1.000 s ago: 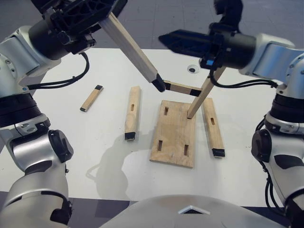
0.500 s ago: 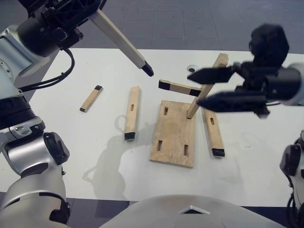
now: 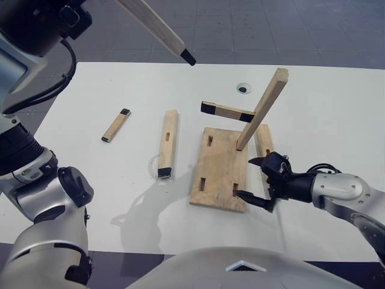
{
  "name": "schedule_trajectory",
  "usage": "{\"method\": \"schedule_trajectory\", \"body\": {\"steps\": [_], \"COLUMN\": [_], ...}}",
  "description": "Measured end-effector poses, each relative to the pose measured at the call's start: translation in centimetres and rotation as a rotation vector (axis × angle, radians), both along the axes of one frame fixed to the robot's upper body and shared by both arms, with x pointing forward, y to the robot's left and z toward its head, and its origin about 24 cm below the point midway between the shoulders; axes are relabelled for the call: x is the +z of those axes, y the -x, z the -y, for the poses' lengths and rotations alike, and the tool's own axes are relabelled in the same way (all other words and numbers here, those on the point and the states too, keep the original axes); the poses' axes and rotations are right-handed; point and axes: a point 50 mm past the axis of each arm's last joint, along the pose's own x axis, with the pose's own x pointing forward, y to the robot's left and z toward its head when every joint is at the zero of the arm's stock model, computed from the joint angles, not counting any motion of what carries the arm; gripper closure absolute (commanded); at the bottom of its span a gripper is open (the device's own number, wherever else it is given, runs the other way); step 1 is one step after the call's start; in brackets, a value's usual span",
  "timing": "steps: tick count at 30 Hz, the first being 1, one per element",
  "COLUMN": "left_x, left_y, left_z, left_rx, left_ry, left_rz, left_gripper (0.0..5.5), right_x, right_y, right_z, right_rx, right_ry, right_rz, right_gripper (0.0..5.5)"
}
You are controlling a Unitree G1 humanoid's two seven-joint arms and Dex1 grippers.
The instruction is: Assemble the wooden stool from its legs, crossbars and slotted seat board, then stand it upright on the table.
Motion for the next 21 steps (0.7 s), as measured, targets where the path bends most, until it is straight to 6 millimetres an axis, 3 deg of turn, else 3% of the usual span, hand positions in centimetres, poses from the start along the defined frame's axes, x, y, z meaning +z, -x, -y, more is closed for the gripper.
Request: {"method": "schedule_trajectory", "body": {"steps": [7, 16, 21], "left_x": [-0.1, -0.3, -0.7], "left_y": [0.6, 0.6, 0.5], "left_z": [0.6, 0.6, 0.5], "left_rx": [-0.016, 0.019, 0.031], "left_ry": [-0.027, -0.03, -0.02], "left_rz": [0.028, 0.026, 0.012], "left_gripper": [3.45, 3.45, 3.45], "right_x": [-2.0, -2.7, -2.7], "right_y": [0.2, 0.1, -1.4], "right_z": [0.7, 1.8, 1.3], "right_rx": [0.022, 0.052, 0.008], "right_ry": [0.101, 0.191, 0.172], "right_rz": [0.015, 0.003, 0.037], "right_gripper": [0.32, 0.32, 0.32]}}
